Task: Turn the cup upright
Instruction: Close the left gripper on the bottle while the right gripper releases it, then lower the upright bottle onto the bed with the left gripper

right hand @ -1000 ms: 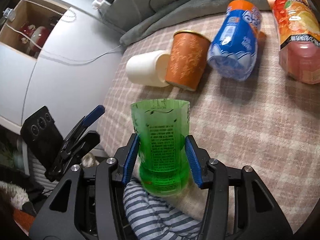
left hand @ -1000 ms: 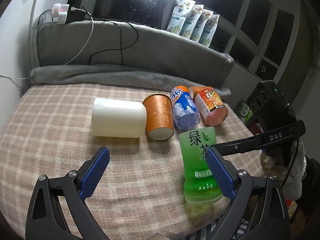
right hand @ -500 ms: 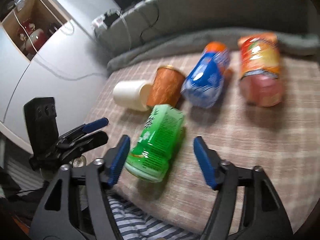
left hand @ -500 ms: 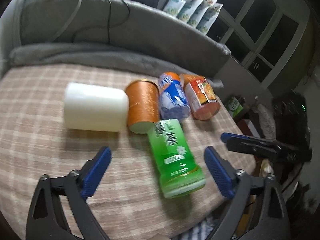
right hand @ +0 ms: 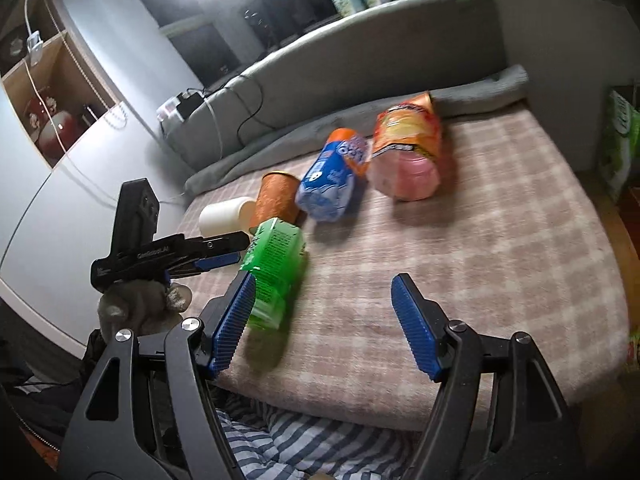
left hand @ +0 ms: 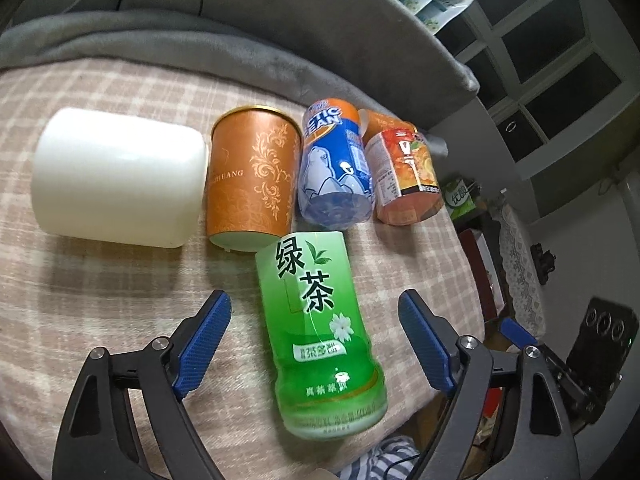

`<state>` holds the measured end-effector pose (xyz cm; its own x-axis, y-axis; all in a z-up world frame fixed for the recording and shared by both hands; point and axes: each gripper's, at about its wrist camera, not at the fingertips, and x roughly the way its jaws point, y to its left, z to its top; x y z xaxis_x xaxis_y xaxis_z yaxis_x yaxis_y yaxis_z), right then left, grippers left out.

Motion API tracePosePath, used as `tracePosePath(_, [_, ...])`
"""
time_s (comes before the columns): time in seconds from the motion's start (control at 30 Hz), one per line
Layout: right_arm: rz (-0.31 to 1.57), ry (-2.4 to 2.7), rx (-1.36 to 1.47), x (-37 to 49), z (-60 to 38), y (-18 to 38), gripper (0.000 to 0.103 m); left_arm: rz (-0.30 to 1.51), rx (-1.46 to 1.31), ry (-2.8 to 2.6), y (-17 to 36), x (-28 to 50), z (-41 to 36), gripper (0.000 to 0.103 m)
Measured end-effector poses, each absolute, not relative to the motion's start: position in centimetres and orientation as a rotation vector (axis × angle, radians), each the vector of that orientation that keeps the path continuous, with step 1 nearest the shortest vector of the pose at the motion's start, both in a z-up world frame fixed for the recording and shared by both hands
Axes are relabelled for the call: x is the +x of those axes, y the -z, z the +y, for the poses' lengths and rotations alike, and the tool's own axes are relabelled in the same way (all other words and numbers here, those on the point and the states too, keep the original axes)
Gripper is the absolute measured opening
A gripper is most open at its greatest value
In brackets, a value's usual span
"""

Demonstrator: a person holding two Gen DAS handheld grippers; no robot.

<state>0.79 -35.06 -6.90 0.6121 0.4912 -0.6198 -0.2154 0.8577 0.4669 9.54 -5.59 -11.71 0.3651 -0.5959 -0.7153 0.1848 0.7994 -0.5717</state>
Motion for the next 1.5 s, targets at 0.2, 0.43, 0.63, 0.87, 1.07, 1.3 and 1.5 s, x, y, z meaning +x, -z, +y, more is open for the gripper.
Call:
tracePosePath(0.2, [0.815, -0.408, 0.383, 0.6, -35.4, 7.3, 0.073, 1.148, -0.454, 0.53, 12.7, 10.6, -6.0, 0.081])
tracePosePath(0.43, [0.817, -0.398, 0.373, 0.6, -35.3, 7.6, 0.073, 1.167, -0.443, 0.534, 13.1, 11.4, -6.8, 0.072])
tracePosePath(0.63, [0.816, -0.384, 0.384, 0.6, -35.5, 7.9, 0.073, 1.165, -0.414, 0.545, 13.1, 11.3, -7.5, 0.058])
tracePosePath(0.87, [0.815, -0.378, 0.386, 0.6, -35.6, 7.9, 0.073, 1.145, -0.396, 0.55, 12.7, 10.9, -7.5, 0.058])
tracePosePath(1.07, [0.814, -0.376, 0.383, 0.7, -35.6, 7.9, 0.073, 1.094, -0.368, 0.549, 11.6, 10.0, -7.7, 0.058])
tracePosePath(1.3, [0.808, -0.371, 0.373, 1.0, -35.3, 7.6, 0.073, 0.972, -0.269, 0.53, 9.5, 8.2, -8.5, 0.058])
tracePosePath(1.5, [0.794, -0.364, 0.357, 1.0, -34.9, 7.3, 0.073, 0.891, -0.214, 0.51, 8.3, 7.1, -8.9, 0.057])
